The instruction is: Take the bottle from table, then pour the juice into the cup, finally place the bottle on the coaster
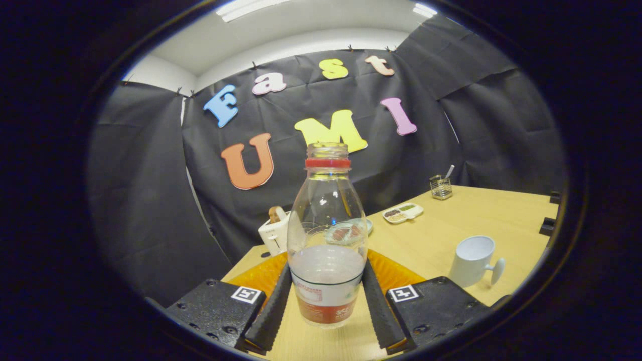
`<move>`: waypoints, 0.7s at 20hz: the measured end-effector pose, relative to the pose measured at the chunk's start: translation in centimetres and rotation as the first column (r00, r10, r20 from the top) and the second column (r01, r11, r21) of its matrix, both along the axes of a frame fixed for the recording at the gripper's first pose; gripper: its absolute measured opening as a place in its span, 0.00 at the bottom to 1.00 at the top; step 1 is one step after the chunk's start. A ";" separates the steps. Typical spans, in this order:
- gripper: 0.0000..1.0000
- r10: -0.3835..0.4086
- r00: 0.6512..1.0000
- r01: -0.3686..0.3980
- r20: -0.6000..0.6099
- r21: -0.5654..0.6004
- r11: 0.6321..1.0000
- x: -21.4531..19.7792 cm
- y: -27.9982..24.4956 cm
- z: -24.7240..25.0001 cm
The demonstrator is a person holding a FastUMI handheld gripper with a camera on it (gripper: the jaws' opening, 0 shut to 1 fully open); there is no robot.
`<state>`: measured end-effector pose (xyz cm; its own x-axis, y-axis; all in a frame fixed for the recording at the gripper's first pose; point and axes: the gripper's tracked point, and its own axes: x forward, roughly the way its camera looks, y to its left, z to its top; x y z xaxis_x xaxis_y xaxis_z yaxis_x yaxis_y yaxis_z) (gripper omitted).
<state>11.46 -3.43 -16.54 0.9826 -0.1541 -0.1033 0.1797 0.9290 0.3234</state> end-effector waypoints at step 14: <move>0.76 0.050 0.998 -0.061 0.034 0.541 0.839 1.9 -2.7 1.0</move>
<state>13.32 -6.15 -15.55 0.9903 -0.0240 -0.1365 0.1225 0.6129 0.7806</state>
